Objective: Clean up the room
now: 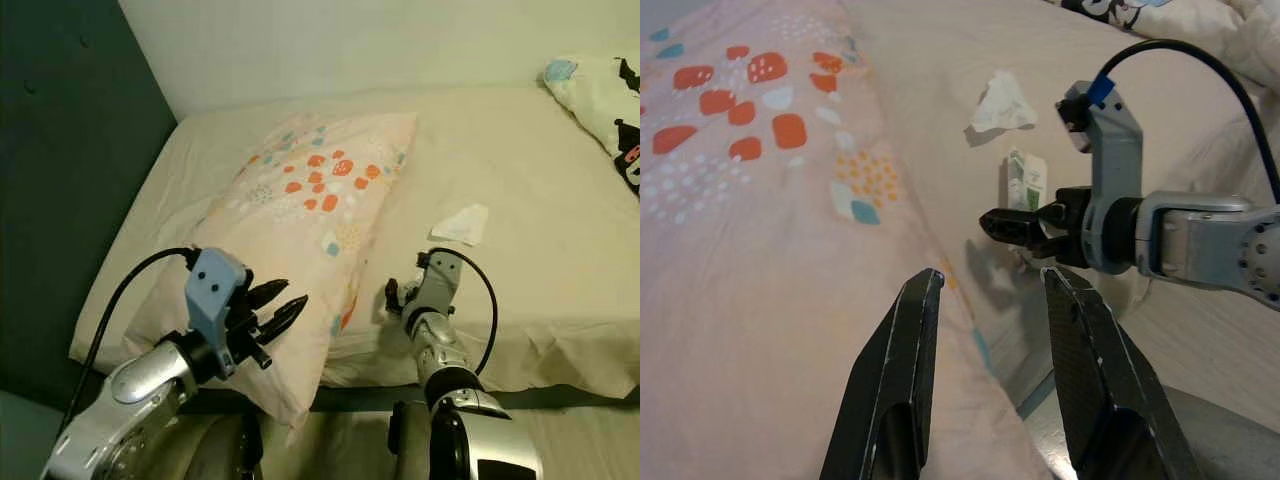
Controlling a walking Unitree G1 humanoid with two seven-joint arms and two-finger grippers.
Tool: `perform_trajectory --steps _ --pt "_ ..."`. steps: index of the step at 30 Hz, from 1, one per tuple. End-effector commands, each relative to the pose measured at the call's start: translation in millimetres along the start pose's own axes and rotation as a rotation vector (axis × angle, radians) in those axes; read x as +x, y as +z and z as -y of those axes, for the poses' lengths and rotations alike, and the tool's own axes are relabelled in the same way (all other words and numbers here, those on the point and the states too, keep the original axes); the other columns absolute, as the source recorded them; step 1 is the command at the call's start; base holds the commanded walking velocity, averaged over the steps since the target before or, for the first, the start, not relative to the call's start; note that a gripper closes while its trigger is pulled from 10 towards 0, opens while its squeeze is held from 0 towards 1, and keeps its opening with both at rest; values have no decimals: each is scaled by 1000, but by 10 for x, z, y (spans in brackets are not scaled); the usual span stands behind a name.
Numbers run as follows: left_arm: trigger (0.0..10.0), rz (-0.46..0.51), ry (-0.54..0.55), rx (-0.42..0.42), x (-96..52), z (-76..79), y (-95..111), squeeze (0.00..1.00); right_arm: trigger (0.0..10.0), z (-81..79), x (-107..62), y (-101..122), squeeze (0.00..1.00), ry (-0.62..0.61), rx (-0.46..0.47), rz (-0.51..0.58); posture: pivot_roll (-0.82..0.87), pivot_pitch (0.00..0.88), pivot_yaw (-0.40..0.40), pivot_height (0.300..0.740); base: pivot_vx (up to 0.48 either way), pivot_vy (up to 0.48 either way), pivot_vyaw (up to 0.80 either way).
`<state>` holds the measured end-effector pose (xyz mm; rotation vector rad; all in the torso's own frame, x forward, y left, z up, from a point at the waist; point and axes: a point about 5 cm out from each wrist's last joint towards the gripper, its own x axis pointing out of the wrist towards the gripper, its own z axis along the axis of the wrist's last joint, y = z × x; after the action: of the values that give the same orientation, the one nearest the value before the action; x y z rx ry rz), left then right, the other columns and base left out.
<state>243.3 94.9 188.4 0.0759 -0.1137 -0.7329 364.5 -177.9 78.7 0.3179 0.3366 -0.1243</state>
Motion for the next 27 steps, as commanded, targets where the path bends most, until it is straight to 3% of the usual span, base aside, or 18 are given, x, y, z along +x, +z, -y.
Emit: perform_trajectory --steps 1,6,10,13,15,17,19,23,27 --pt "10000 -32 -6 8 -25 2 -34 0 10000 44 -49 -302 0 -48 100 -138 162 277 87 583 0 0 0" --pt "10000 -36 -5 10 -14 6 -35 0 10000 93 -57 -329 0 -86 160 -165 161 278 88 583 0 0 0" --pt "10000 -49 0 8 -9 0 -50 0 10000 165 -73 -372 0 -135 61 -218 165 276 90 583 0 0 0" --pt "10000 -58 -2 7 -15 -2 -53 0 10000 174 -66 -338 0 -122 -113 -219 165 276 90 583 0 0 0" --pt "10000 -60 -2 7 -15 -1 -54 0 10000 178 -64 -327 0 -120 -161 -219 165 276 90 583 0 0 0" --pt "10000 -64 -2 5 -16 -6 -58 0 10000 140 -48 -277 0 -67 -505 -202 162 274 91 583 0 0 0" --pt "10000 -66 -3 5 -13 -6 -65 0 10000 114 -39 -244 0 -37 -715 -183 162 274 91 583 0 0 0" --pt "10000 -66 -2 8 -1 -3 -69 0 10000 107 -35 -222 0 -30 -831 -167 160 274 91 583 0 0 0" --pt "10000 -63 0 10 12 -1 -64 0 10000 98 -37 -235 0 -29 -825 -165 160 274 91 583 0 0 0"
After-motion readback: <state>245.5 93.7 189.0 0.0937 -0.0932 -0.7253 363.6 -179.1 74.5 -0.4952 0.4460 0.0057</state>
